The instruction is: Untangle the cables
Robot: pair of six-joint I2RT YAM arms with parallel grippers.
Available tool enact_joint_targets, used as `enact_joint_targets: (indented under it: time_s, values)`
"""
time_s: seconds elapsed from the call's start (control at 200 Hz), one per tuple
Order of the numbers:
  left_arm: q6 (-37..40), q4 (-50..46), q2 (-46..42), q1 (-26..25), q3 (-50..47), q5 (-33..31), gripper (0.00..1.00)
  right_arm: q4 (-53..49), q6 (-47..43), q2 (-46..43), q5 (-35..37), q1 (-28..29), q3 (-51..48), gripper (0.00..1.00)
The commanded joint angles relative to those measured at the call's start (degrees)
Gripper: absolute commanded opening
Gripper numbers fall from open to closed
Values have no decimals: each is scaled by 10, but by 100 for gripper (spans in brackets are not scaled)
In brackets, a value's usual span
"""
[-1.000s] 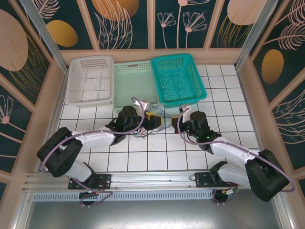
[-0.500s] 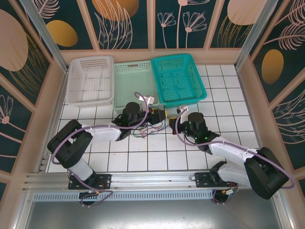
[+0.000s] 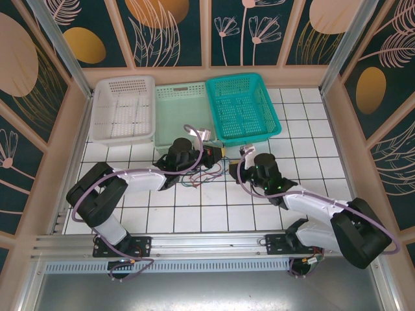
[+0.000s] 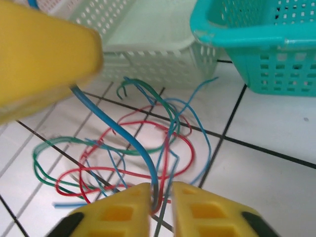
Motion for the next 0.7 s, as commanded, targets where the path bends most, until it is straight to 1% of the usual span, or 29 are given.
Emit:
enact_joint_targets:
  time_s: [0.0,0.02,0.055,0.175,0.22,0.275,0.325,0.49,0.495,0.53,0.611,0.666,0.696]
  values:
    - [21,-1,-22,2,12,-12,0,-28,8,5,16,3,-13,31]
    - [22,-4,-21,1,11,-13,0,-27,11,4,18,3,-14,35]
    - [23,-8,-21,2,9,-14,0,-26,14,4,21,3,-15,37]
    - [29,-22,-26,1,1,-22,0,-21,22,0,24,0,-18,38]
    - [32,-28,-32,1,-4,-27,0,-23,25,1,31,-2,-19,36]
    - [39,-35,-40,2,-6,-31,0,-33,33,2,47,-6,-18,31]
    - [47,-42,-49,1,-9,-33,0,-35,38,3,44,-13,-19,28]
    - [85,-72,-77,2,-12,-36,0,-15,69,-27,11,-48,-37,28]
    - [87,-72,-78,2,-12,-35,0,-15,71,-28,11,-57,-39,28]
    - [95,-72,-82,1,-14,-26,0,-7,81,-38,-9,-82,-43,29]
    - [103,-68,-87,2,-22,-12,0,22,111,-53,-84,-128,-56,31]
    - [105,-64,-86,1,-25,-6,0,33,129,-54,-125,-145,-55,32]
    - [105,-63,-86,1,-26,-7,0,39,137,-52,-144,-149,-52,34]
